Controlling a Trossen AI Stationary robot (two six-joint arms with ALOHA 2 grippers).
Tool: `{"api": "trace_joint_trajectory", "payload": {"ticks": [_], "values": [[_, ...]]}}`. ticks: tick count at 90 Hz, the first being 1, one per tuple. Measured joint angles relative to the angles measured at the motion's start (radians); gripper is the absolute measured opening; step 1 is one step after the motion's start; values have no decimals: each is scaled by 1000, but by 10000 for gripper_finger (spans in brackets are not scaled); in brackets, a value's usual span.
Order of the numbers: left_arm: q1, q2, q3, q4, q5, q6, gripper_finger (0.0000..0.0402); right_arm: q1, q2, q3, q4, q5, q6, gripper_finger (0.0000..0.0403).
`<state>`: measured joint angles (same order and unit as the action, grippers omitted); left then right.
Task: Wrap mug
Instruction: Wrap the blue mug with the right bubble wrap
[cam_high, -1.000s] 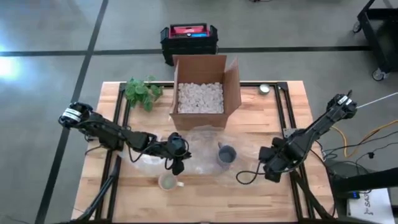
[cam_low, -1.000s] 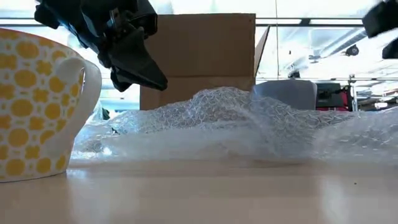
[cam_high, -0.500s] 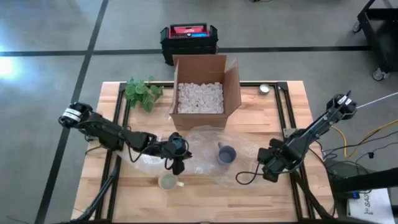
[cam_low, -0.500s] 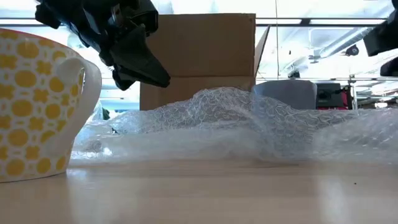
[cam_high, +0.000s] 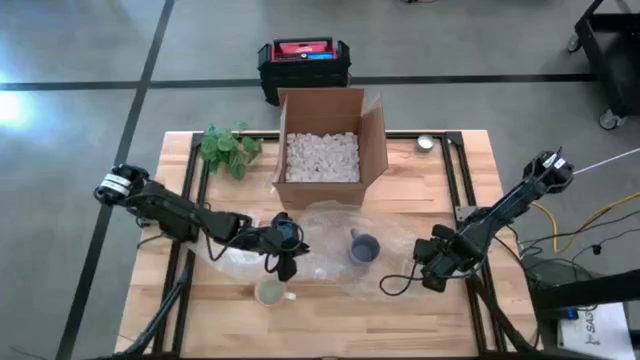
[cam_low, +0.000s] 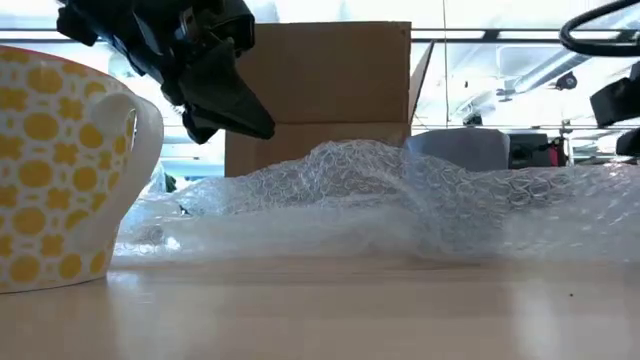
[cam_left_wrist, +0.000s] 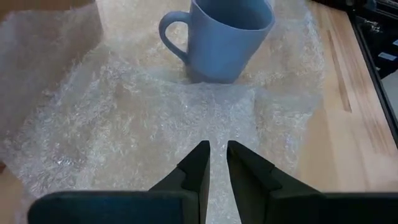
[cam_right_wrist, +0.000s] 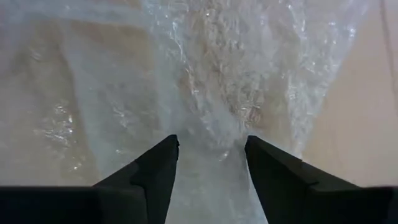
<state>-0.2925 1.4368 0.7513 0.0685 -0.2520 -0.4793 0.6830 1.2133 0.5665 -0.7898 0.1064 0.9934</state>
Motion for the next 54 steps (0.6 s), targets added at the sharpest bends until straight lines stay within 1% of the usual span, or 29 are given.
{"api": "trace_joint_trajectory", "payload": {"ticks": [8, 16, 26, 39, 44, 54], "values": [[0, 0, 0, 0, 0, 0, 43, 0, 0, -15, 19, -1, -10, 156], [0, 0, 0, 1, 0, 0, 43, 0, 0, -17, 21, -1, -31, 130], [0, 0, 0, 5, 0, 0, 43, 0, 0, -17, 22, -1, -66, 81], [0, 0, 0, 12, 0, 19, 43, 0, 0, -17, 22, -3, -70, 14], [0, 0, 0, 19, 0, 23, 43, 0, 0, -12, 17, -8, -79, 6], [0, 0, 0, 34, 0, 26, 43, 0, -1, 24, 15, -10, -130, 11]]}}
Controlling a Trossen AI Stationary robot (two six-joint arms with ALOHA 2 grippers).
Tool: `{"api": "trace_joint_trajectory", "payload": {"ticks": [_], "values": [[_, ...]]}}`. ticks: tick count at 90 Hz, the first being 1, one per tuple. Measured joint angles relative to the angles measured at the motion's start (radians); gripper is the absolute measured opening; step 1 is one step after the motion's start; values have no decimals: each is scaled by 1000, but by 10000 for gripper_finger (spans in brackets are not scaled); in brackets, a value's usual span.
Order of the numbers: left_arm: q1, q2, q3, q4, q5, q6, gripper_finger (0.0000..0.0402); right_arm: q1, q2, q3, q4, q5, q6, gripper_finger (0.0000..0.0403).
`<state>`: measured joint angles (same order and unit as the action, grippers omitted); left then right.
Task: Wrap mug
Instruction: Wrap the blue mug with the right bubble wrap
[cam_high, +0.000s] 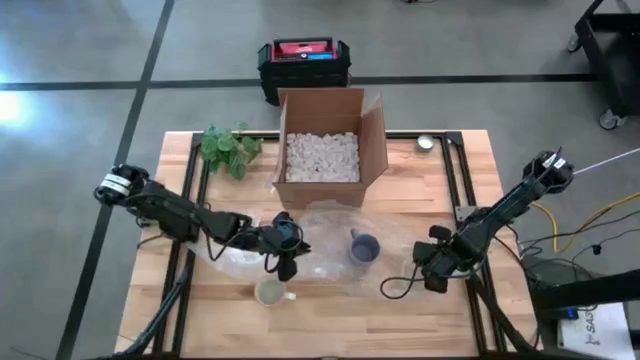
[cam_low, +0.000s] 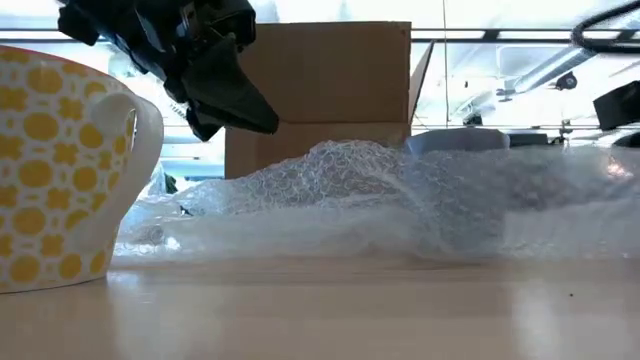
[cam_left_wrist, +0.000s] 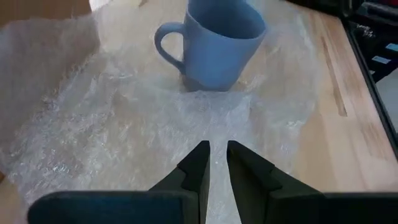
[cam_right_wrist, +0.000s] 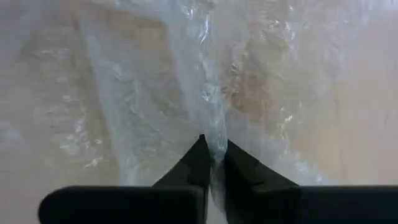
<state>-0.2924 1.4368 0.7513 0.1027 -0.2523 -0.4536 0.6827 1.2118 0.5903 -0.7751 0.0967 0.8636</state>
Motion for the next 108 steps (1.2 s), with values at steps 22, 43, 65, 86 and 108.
{"api": "trace_joint_trajectory", "payload": {"ticks": [22, 43, 65, 86, 108], "values": [[0, 0, 0, 33, 0, 4, 43, -4, 0, 180, -26, 108, -207, 3], [4, 0, 0, 69, -1, 5, 43, -59, 0, 341, 50, 450, -438, 0], [18, 0, 0, 103, -2, 6, 43, -244, 30, 323, 292, 416, -637, 0], [33, 10, 0, 111, -3, 5, 43, -299, 124, 306, 279, 314, -639, 0], [35, 52, 2, -8, -2, -31, 43, -297, 143, 305, 227, 295, -613, 0]]}}
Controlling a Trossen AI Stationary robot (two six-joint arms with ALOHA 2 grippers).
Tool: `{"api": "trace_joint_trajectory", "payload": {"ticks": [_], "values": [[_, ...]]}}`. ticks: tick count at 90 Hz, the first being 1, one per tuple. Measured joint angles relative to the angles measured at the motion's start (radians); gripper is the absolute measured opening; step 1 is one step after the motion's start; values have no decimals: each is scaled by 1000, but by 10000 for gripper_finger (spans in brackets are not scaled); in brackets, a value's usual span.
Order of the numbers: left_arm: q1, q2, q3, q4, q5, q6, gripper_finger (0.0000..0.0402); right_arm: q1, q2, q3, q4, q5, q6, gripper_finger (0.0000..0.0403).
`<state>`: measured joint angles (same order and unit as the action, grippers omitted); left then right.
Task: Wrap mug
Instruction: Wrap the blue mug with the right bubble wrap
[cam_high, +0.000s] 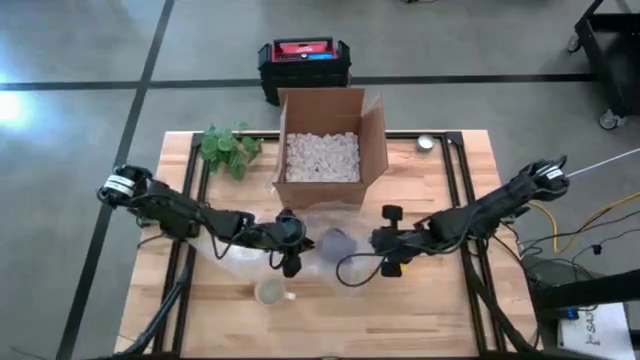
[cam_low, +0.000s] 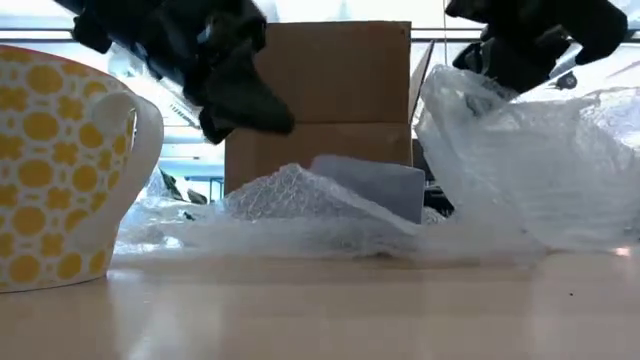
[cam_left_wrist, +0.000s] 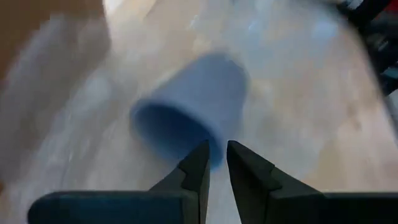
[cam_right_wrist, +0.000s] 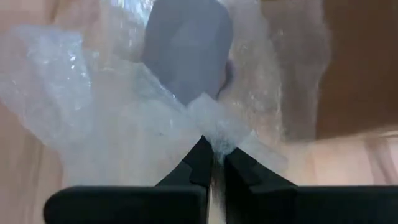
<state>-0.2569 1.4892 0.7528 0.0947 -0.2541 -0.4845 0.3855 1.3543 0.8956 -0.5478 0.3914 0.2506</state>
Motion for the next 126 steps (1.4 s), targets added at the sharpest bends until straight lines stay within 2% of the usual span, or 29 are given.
{"api": "trace_joint_trajectory", "payload": {"ticks": [11, 27, 35, 51, 70, 84, 93, 114, 126], "values": [[11, 43, -2, -4, 0, 16, 43, 0, -4, 0, 3, -3, -7, 0], [47, 148, 2, 176, 1, 95, 43, -9, 47, -15, 71, -8, -26, 0], [62, 200, 36, 215, 16, 125, 43, -10, 81, -17, 114, -9, -25, 0], [70, 283, 157, 208, 117, 194, 43, -13, 170, -19, 159, -9, -23, 0], [70, 328, 316, 107, 126, 253, 43, -13, 270, -20, 199, -41, 4, 0], [71, 350, 408, 56, 144, 275, 43, -13, 292, -20, 213, -85, 11, 0], [77, 365, 434, 25, 145, 287, 43, -13, 265, -17, 164, -91, 11, 0], [83, 408, 468, 29, 158, 286, 43, -13, 84, 69, -124, -111, 11, 0], [83, 435, 478, 35, 165, 288, 43, -13, -13, 95, -111, -110, -19, 0]]}}
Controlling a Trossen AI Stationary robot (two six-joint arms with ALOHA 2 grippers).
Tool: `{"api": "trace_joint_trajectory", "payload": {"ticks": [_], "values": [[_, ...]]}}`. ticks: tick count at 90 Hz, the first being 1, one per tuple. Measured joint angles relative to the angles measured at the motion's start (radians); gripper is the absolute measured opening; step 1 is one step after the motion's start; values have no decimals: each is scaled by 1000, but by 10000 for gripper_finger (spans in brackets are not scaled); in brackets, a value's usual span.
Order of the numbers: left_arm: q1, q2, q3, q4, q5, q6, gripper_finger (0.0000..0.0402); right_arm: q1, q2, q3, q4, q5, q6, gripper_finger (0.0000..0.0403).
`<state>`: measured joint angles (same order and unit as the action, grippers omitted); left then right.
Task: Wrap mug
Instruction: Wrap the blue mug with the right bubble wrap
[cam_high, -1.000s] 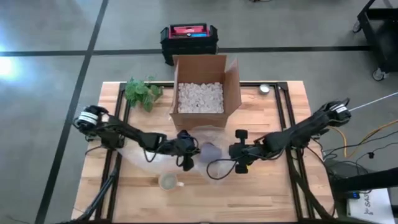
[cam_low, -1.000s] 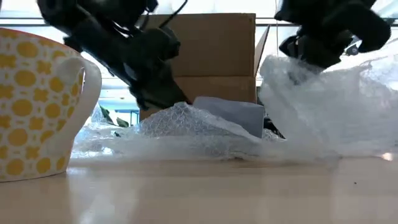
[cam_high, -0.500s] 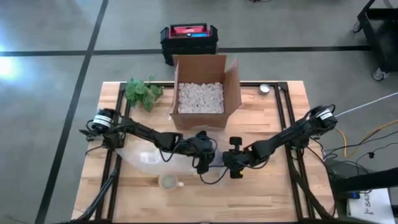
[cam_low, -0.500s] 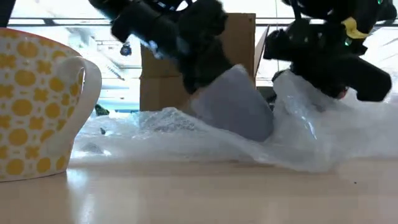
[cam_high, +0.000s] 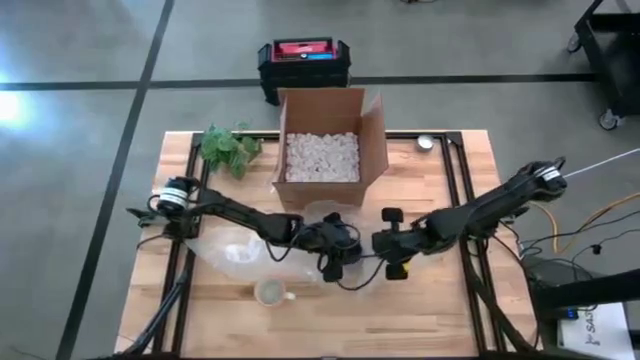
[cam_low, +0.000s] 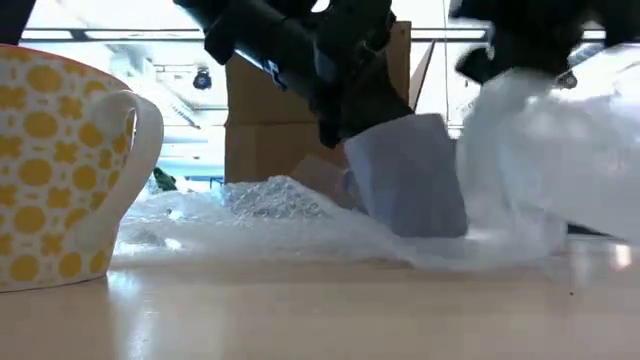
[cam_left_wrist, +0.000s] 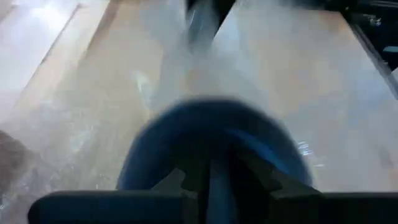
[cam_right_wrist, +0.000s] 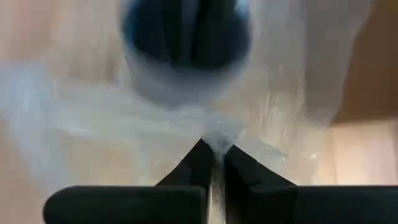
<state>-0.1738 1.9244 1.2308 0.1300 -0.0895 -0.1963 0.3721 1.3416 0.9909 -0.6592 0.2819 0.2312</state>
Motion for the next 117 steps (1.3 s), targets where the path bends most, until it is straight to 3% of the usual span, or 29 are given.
{"api": "trace_joint_trajectory", "payload": {"ticks": [12, 22, 48, 117], "values": [[0, 10, 1, 15, -2, 0, 43, -2, -20, -17, 225, 15, -48, 0], [0, 11, 0, 14, -1, 1, 43, -13, 35, -45, 390, 13, -75, 0], [0, 7, -2, -16, 3, 1, 42, -40, 218, -51, 385, 29, -48, 0], [-9, -113, -5, -170, 9, 26, 42, -46, 220, -59, 365, 5, -47, 0]]}}
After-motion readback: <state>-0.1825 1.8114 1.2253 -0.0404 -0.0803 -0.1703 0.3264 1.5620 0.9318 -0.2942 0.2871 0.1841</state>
